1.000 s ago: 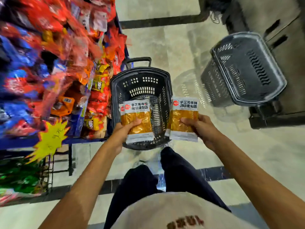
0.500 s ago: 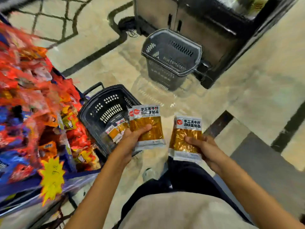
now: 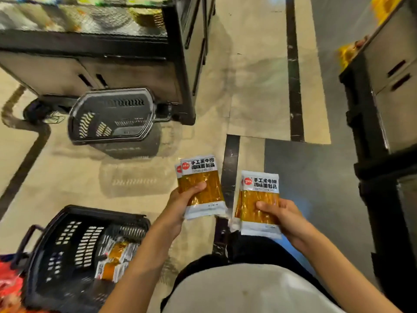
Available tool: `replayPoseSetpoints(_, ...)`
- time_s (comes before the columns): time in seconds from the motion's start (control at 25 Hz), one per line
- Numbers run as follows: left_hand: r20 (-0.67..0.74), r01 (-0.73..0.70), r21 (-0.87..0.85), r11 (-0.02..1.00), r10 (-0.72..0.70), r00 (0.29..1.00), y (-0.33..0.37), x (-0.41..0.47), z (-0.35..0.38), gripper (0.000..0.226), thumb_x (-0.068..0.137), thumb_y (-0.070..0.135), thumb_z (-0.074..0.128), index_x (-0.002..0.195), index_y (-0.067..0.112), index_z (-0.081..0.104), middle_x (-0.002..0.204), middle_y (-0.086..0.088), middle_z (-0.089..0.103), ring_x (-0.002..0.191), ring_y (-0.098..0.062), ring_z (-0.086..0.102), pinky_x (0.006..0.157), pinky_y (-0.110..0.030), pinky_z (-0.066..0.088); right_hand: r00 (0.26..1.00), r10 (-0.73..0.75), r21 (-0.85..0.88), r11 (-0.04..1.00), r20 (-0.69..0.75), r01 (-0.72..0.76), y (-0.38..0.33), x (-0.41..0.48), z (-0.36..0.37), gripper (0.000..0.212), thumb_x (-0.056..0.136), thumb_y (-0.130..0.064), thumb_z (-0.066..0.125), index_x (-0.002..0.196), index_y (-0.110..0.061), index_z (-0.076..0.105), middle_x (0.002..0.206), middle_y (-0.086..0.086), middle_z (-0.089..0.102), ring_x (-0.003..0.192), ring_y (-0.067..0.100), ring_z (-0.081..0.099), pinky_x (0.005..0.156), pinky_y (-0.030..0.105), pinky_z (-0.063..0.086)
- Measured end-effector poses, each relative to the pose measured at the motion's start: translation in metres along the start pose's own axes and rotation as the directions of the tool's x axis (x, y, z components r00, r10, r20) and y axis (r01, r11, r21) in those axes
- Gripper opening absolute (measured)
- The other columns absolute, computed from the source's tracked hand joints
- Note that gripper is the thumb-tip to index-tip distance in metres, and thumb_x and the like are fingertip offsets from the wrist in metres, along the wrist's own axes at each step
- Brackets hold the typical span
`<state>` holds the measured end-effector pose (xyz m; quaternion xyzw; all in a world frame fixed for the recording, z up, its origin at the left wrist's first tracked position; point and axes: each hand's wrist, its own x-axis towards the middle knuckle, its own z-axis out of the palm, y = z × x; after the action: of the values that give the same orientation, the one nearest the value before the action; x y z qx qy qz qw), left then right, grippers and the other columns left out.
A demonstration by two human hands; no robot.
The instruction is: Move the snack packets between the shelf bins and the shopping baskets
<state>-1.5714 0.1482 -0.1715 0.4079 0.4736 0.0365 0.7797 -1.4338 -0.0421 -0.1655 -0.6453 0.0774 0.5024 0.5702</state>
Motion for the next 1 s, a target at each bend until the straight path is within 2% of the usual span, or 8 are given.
replayPoseSetpoints(0.08, 0.028, 0.002, 0.048, 0.999, -0.003, 1.000, 0.012, 0.027, 0.038, 0.060, 0.063, 0.030, 0.070, 0.119, 0.012, 0.059, 0.105, -0.010, 0.071, 0.093, -0.025, 0.069, 0.082, -0.034, 0.054, 0.999, -0.014, 0.030, 0.999, -0.034, 0.015, -0.023, 0.013, -0.031, 0.019, 0.080, -0.004, 0.066, 0.099, -0.004, 0.063, 0.079, 0.005, 0.075, 0.067, 0.015, 0.071, 0.054, 0.021, 0.055)
replayPoseSetpoints(0.28, 0.109, 0.022, 0.079, 0.997, -0.031, 0.994, 0.042, 0.075, 0.118, 0.049, 0.066, 0.029, 0.068, 0.112, 0.015, 0.061, 0.099, -0.008, 0.073, 0.085, -0.022, 0.071, 0.066, -0.027, 0.057, 0.991, -0.044, 0.094, 0.994, -0.129, 0.056, -0.090, 0.052, -0.094, 0.022, 0.079, -0.007, 0.069, 0.100, -0.005, 0.063, 0.082, 0.006, 0.075, 0.070, 0.015, 0.071, 0.059, 0.023, 0.057)
replayPoseSetpoints(0.4, 0.118, 0.051, 0.118, 0.992, -0.065, 0.991, 0.067, 0.106, 0.149, 0.054, 0.066, 0.032, 0.068, 0.117, 0.016, 0.060, 0.104, -0.009, 0.072, 0.092, -0.024, 0.070, 0.073, -0.030, 0.055, 0.988, -0.063, 0.149, 0.985, -0.142, 0.084, -0.135, 0.083, -0.116, 0.019, 0.079, -0.007, 0.068, 0.097, -0.008, 0.063, 0.087, 0.007, 0.074, 0.074, 0.016, 0.071, 0.062, 0.024, 0.058)
replayPoseSetpoints(0.52, 0.123, 0.061, 0.142, 0.988, -0.079, 0.989, 0.099, 0.157, 0.179, 0.054, 0.066, 0.033, 0.067, 0.118, 0.019, 0.058, 0.105, -0.008, 0.072, 0.093, -0.024, 0.070, 0.072, -0.029, 0.056, 0.983, -0.066, 0.172, 0.980, -0.173, 0.096, -0.183, 0.131, -0.132, 0.018, 0.080, -0.007, 0.068, 0.097, -0.008, 0.063, 0.090, 0.008, 0.073, 0.076, 0.018, 0.071, 0.062, 0.024, 0.058)
replayPoseSetpoints(0.64, 0.137, 0.036, 0.186, 0.982, -0.062, 0.989, 0.149, 0.223, 0.221, 0.052, 0.066, 0.032, 0.067, 0.116, 0.020, 0.058, 0.104, -0.007, 0.072, 0.092, -0.024, 0.069, 0.073, -0.030, 0.055, 0.976, -0.075, 0.186, 0.976, -0.203, 0.113, -0.245, 0.187, -0.147, 0.016, 0.081, -0.007, 0.067, 0.096, -0.009, 0.063, 0.090, 0.008, 0.073, 0.075, 0.016, 0.070, 0.059, 0.023, 0.057)
replayPoseSetpoints(0.84, 0.251, 0.010, 0.293, 0.956, -0.087, 0.964, 0.252, 0.326, 0.309, 0.045, 0.064, 0.029, 0.068, 0.107, 0.018, 0.061, 0.095, -0.003, 0.074, 0.083, -0.018, 0.071, 0.071, -0.027, 0.056, 0.958, -0.088, 0.252, 0.954, -0.274, 0.160, -0.333, 0.252, -0.174, 0.020, 0.081, -0.010, 0.067, 0.100, -0.011, 0.064, 0.091, 0.007, 0.074, 0.076, 0.016, 0.071, 0.060, 0.023, 0.057)
replayPoseSetpoints(1.0, 0.334, -0.011, 0.413, 0.911, -0.140, 0.932, 0.325, 0.401, 0.397, 0.064, 0.059, 0.033, 0.071, 0.120, 0.015, 0.057, 0.106, -0.008, 0.071, 0.089, -0.019, 0.068, 0.066, -0.025, 0.055, 0.938, -0.046, 0.408, 0.892, -0.344, 0.194, -0.379, 0.286, -0.206, 0.019, 0.081, -0.009, 0.065, 0.100, -0.011, 0.064, 0.086, 0.007, 0.074, 0.075, 0.019, 0.071, 0.057, 0.026, 0.057)
